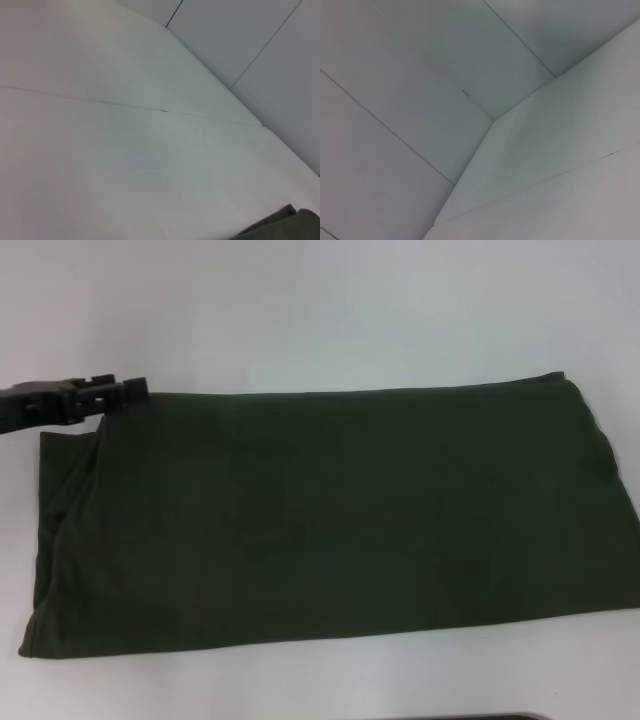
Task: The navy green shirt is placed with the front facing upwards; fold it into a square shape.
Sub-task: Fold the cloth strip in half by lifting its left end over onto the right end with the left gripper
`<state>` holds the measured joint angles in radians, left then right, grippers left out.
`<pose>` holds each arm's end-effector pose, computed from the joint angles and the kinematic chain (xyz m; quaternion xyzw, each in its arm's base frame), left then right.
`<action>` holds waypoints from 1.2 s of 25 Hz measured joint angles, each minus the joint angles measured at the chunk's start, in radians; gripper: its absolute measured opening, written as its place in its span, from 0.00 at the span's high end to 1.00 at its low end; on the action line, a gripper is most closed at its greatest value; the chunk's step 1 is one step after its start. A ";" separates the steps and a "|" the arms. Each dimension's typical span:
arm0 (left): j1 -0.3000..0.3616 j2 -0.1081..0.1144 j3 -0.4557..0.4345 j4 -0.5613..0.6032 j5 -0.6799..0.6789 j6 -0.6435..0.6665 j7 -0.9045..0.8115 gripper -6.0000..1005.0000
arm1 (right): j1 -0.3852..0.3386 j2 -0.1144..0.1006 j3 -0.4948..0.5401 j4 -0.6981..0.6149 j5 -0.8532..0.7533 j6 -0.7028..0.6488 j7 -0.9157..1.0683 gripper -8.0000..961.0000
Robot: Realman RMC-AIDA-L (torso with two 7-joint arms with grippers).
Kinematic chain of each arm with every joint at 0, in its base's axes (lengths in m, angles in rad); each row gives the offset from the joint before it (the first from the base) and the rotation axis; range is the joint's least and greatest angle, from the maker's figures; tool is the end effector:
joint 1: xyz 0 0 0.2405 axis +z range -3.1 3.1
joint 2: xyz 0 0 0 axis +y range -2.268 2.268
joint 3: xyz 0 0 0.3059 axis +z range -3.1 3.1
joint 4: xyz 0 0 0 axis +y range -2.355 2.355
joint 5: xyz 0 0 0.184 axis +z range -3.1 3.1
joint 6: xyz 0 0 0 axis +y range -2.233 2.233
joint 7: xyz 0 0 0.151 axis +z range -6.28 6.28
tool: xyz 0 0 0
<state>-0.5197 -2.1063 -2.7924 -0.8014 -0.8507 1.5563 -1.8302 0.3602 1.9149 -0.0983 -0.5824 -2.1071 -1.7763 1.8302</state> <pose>-0.3241 0.3337 0.0005 -0.8405 -0.4569 -0.2267 0.1829 0.3762 0.2790 0.0882 -0.7421 0.5040 0.3922 0.2034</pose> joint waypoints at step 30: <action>0.004 -0.041 0.193 0.083 0.013 -0.309 0.002 0.35 | 0.025 0.039 -0.003 0.001 0.028 0.016 -0.004 0.03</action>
<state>-0.5154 -2.1474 -2.5992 -0.7188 -0.8380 1.2478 -1.8279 0.3851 1.9541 -0.1017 -0.5814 -2.0789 -1.7599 1.8260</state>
